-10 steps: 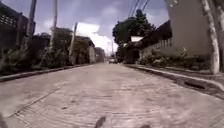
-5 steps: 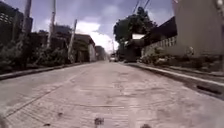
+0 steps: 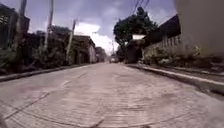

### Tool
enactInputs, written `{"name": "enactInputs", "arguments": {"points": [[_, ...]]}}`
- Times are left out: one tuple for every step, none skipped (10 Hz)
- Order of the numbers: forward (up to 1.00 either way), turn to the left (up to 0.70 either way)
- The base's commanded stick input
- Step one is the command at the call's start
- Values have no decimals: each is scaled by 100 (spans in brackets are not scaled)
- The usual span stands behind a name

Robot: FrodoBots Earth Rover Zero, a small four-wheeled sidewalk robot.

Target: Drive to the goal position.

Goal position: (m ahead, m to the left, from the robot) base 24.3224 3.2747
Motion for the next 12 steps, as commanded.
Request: {"name": "enactInputs", "arguments": {"points": [[85,1],[85,1],[85,1],[85,1],[85,1],[85,1],[85,1],[85,1],[85,1],[85,1],[85,1],[85,1]]}}
